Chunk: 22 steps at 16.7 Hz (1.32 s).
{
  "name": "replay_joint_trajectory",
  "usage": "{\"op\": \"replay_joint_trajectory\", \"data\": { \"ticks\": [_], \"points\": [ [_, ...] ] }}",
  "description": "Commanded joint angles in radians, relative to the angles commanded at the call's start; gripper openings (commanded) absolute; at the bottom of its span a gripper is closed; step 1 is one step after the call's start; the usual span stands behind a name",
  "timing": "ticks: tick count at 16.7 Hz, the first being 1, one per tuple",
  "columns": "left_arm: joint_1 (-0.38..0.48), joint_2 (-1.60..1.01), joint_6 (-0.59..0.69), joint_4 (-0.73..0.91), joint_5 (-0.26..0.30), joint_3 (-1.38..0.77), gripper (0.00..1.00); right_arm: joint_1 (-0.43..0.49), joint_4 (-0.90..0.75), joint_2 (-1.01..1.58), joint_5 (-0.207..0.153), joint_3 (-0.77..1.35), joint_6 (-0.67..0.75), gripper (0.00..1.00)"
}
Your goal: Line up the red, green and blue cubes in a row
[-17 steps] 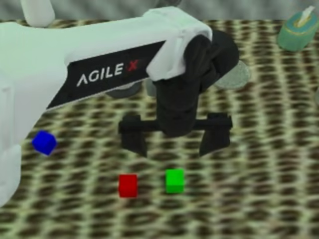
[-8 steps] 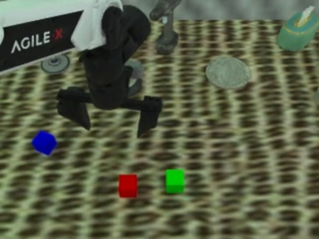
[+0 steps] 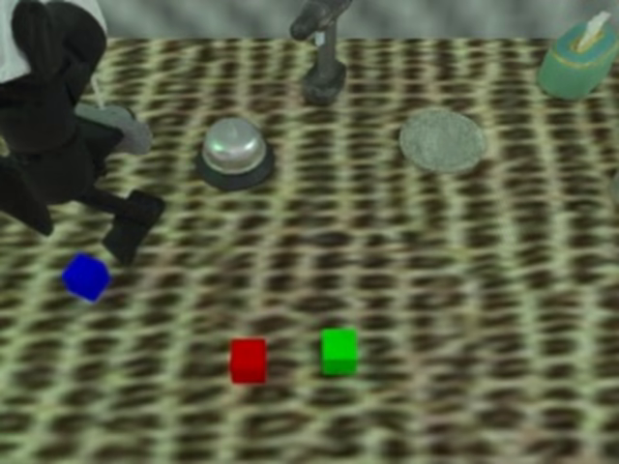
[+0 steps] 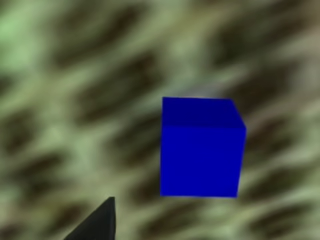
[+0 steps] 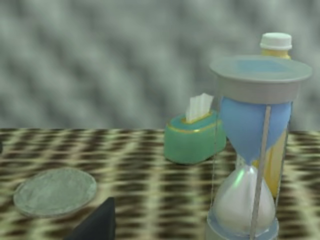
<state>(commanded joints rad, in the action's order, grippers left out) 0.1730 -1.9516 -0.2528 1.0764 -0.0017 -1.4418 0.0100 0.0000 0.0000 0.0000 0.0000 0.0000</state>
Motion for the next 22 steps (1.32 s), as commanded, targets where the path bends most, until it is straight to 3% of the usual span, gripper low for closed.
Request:
{"op": "replay_joint_trajectory", "data": {
  "ticks": [3,10,18,22],
  "points": [
    [-0.061,0.021,-0.077,-0.018,0.003,0.025,1.0,0.0,0.0,0.0,0.0,0.0,0.0,1.0],
    [-0.061,0.012,-0.08,-0.033,0.002,0.032,1.0,0.0,0.0,0.0,0.0,0.0,0.0,1.0],
    [-0.065,-0.108,-0.085,-0.314,0.004,0.189,1.0,0.0,0.0,0.0,0.0,0.0,0.0,1.0],
    [-0.066,-0.122,-0.085,-0.343,0.004,0.206,1.0,0.0,0.0,0.0,0.0,0.0,0.0,1.0]
  ]
}}
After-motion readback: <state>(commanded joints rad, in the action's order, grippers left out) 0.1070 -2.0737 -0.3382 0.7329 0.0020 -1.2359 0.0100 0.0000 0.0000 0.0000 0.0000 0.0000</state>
